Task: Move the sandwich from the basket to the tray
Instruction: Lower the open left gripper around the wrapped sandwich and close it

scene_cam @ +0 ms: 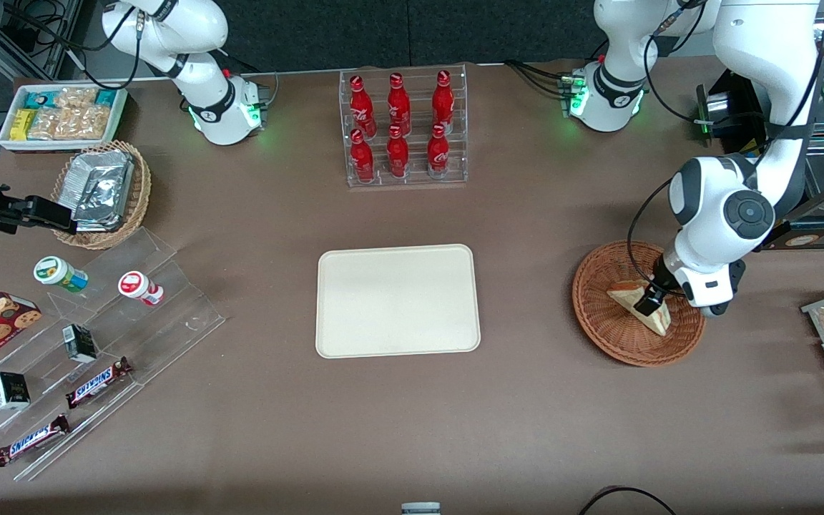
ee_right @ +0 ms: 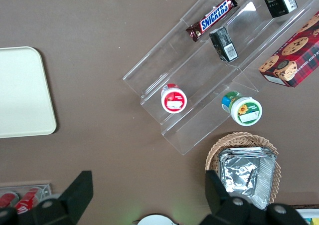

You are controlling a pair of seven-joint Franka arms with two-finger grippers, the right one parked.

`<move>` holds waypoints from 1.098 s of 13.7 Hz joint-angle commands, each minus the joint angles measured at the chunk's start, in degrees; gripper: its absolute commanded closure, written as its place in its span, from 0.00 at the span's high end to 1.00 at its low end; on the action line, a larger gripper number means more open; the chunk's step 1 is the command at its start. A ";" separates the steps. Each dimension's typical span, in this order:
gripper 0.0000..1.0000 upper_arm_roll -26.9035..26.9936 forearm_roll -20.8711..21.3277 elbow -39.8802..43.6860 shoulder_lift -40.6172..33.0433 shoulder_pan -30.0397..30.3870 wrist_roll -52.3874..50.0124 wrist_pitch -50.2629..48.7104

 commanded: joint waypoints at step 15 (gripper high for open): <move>0.00 0.04 0.82 -2.30 1.14 -0.13 -1.84 4.81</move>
